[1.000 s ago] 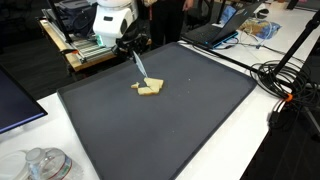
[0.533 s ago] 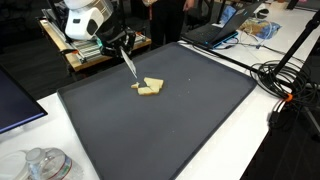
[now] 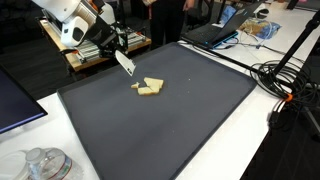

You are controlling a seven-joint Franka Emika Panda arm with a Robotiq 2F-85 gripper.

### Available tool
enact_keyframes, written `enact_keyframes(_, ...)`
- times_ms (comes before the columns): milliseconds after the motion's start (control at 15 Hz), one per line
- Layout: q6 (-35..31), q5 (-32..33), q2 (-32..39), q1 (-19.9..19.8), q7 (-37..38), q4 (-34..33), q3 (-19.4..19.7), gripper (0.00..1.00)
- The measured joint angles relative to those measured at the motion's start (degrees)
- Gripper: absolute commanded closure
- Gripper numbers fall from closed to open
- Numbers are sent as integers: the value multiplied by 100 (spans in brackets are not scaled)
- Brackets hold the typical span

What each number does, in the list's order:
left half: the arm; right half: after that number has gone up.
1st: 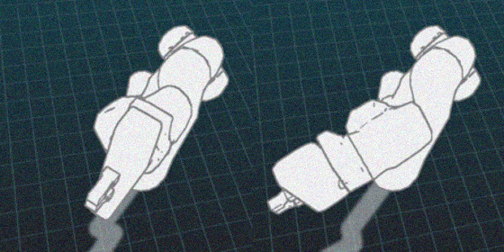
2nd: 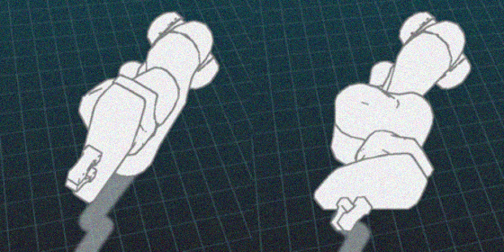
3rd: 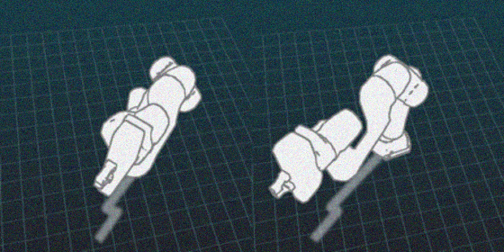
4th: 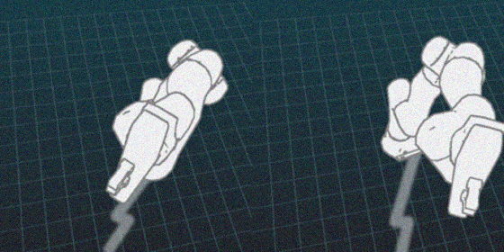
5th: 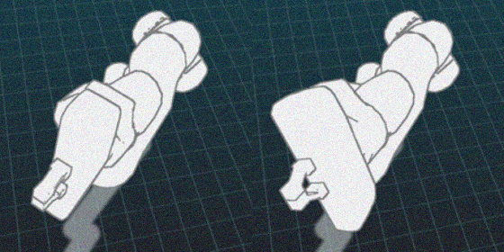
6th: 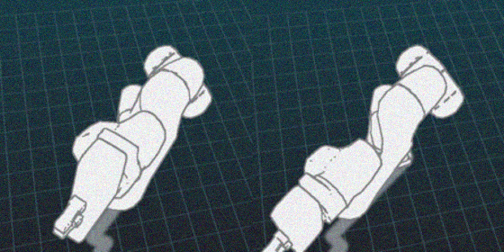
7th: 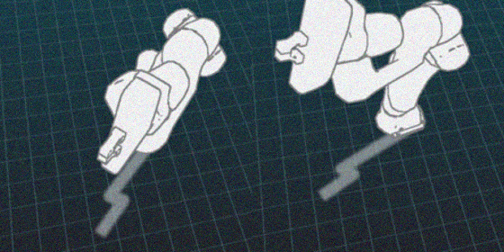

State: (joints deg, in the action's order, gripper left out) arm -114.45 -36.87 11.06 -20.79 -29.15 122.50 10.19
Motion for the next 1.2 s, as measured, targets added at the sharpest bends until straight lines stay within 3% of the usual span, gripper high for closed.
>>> enact_keyframes(600, -1315, -738, -485, 43, -380, 1249, 79, 99)
enact_keyframes(1200, -2398, -1543, -835, 225, -388, 2036, 79, 99)
